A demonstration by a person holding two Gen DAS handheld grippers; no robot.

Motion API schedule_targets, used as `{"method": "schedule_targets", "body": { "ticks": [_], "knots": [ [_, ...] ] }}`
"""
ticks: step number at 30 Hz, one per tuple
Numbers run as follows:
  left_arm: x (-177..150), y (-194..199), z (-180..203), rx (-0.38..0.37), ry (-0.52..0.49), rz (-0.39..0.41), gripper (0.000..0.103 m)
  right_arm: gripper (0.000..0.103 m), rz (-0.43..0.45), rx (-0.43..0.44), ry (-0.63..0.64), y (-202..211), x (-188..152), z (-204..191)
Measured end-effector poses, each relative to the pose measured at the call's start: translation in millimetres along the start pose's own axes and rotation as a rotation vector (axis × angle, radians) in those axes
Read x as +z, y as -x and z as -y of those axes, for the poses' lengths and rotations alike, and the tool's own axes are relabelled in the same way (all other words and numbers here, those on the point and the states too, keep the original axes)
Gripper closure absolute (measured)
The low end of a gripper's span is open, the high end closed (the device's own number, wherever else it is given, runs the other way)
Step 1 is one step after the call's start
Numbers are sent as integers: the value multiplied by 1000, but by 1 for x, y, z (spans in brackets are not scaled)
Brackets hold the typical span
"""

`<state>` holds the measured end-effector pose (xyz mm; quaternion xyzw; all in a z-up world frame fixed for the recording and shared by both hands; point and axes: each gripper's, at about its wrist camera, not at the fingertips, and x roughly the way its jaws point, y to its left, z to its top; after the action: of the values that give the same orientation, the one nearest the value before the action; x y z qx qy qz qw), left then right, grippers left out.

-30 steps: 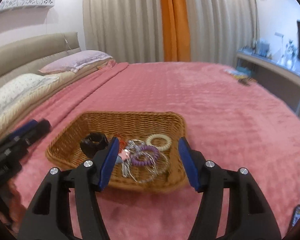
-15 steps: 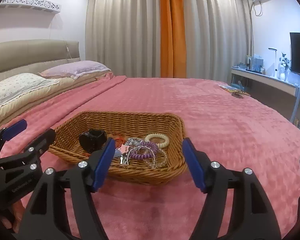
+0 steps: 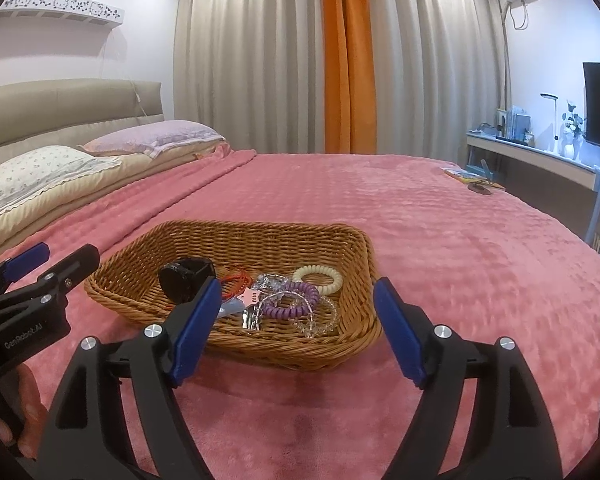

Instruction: Organize jewelry

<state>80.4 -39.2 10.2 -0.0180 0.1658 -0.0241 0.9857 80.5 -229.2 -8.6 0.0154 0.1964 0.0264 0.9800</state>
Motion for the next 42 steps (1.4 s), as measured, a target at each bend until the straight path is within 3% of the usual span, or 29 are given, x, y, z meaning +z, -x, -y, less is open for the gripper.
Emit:
{"method": "schedule_targets", "body": {
  "ticks": [42],
  "knots": [
    [-2, -1, 1, -16, -3, -13, 14, 26, -20, 15, -45, -3, -1, 9]
  ]
}}
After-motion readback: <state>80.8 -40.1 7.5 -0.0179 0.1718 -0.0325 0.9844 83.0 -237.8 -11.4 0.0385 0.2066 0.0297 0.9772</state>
